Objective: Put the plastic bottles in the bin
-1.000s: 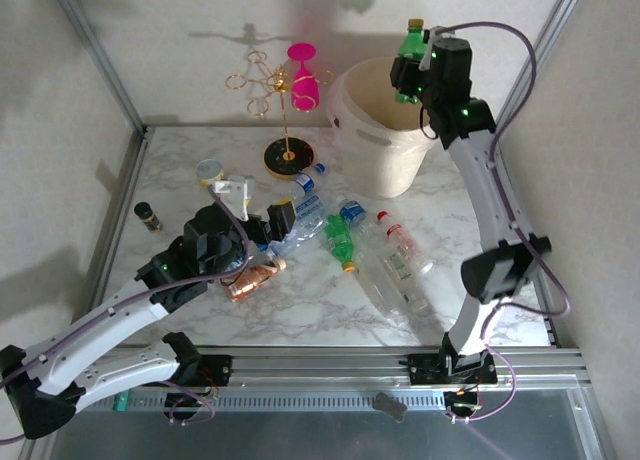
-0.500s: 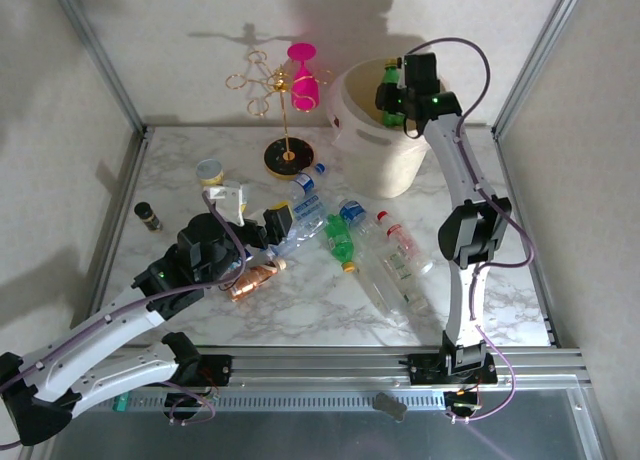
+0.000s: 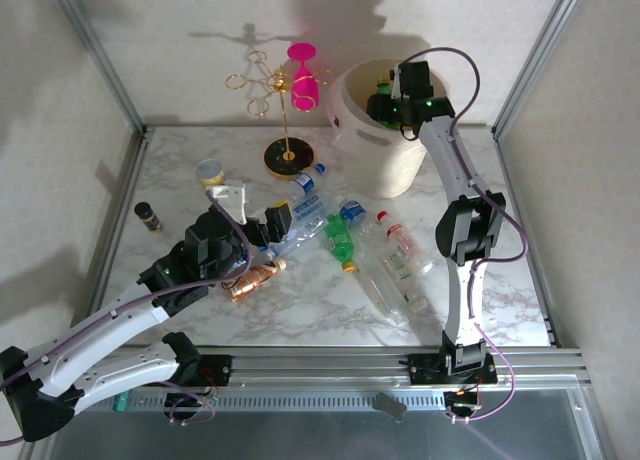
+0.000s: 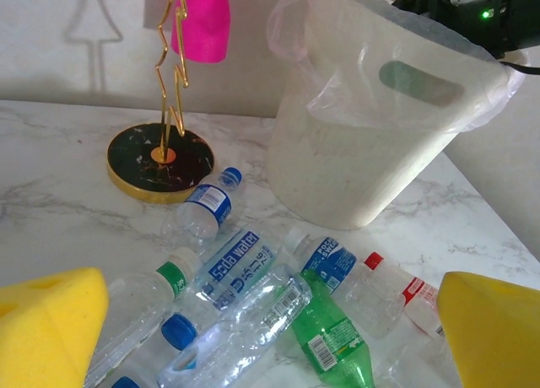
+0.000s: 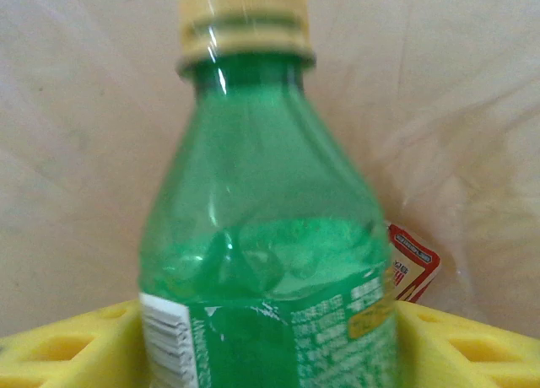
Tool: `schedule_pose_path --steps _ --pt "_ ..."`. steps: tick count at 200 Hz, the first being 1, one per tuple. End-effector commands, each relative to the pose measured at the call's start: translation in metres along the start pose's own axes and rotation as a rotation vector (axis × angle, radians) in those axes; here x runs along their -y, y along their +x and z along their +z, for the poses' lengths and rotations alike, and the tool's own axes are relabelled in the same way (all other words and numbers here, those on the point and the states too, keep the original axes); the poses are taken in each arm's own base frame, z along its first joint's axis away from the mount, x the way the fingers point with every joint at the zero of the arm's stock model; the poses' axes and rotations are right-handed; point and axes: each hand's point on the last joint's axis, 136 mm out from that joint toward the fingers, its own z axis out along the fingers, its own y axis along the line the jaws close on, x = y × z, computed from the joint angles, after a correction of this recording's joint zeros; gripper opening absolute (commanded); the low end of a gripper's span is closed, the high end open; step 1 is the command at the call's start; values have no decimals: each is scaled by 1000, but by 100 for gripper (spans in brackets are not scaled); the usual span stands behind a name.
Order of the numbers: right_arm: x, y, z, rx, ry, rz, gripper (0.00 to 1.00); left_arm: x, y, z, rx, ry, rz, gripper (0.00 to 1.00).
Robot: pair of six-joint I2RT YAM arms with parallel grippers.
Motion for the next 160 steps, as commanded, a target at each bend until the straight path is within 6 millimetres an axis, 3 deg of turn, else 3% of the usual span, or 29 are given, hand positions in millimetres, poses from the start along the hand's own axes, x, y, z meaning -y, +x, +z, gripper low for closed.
schedule_pose_path --steps 1,52,96,129,160 --pt "-7 -13 -18 41 -17 -18 70 -3 -12 -3 26 -26 12 100" --pt "-11 -37 -57 116 -10 -37 71 -3 -13 -5 28 -30 18 100" --pt "-30 -54 -121 216 -29 -67 68 2 -21 -12 34 5 -7 100" --pt "-61 -28 -172 266 -60 -126 65 11 -26 -22 4 61 -90 100" --pt "-95 25 -206 262 -121 -171 62 10 0 -27 -78 88 -168 100"
